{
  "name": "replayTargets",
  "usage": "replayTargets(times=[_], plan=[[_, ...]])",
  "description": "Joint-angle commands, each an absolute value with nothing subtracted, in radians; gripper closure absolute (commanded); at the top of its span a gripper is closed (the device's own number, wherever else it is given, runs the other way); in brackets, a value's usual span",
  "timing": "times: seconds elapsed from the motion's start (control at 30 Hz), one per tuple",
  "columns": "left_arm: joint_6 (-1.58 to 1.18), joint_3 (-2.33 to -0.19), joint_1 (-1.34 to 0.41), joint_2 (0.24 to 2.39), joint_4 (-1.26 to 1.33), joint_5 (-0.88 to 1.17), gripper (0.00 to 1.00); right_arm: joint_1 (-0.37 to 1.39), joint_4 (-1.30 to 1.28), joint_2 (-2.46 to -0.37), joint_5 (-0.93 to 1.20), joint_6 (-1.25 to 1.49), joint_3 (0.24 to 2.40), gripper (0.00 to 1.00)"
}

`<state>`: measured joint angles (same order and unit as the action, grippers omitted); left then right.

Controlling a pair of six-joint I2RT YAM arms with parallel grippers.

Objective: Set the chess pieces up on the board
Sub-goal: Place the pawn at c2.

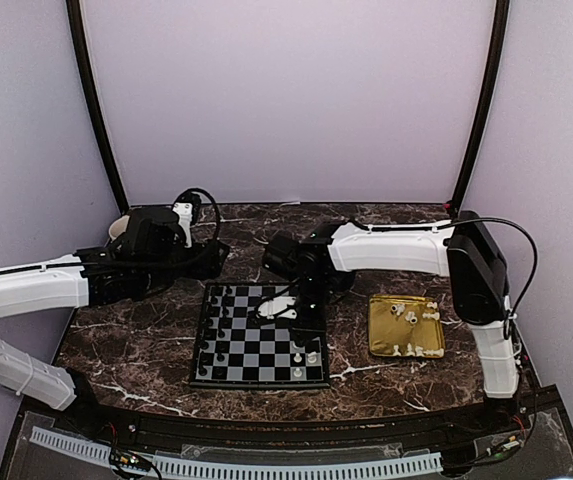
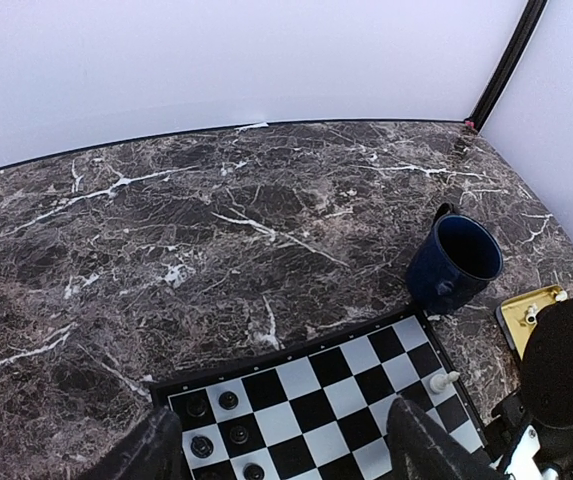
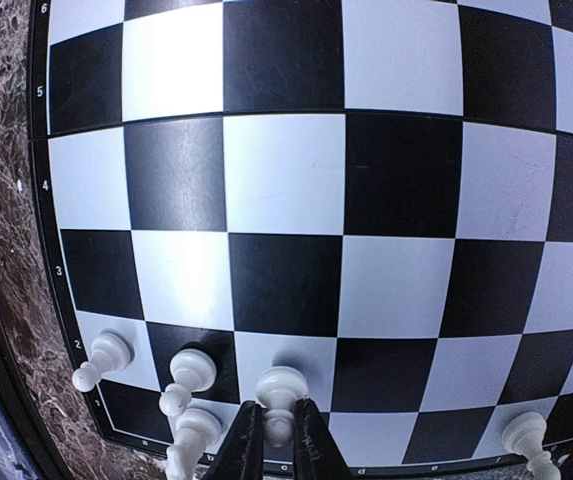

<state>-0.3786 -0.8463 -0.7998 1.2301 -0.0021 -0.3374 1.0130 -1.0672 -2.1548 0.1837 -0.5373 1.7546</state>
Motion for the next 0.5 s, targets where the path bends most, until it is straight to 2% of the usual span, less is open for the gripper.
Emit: replayTargets(times=[0.0, 0.23, 0.47], plan=[[-0.393, -0.830, -0.799, 1.198, -0.006, -0.341, 0.27, 1.024, -1.075, -2.176, 0.190, -0.532, 1.777, 0.87], [-0.400, -0.827, -0.799, 1.194, -0.014, -0.332, 0.27, 1.023, -1.067, -2.182, 0.181, -0.529, 1.766, 0.87], [-0.407, -0.835, -0.798, 1.189, -0.018, -0.312, 0.25, 1.025, -1.074, -2.157, 0.177, -0.524, 1.772, 0.79]])
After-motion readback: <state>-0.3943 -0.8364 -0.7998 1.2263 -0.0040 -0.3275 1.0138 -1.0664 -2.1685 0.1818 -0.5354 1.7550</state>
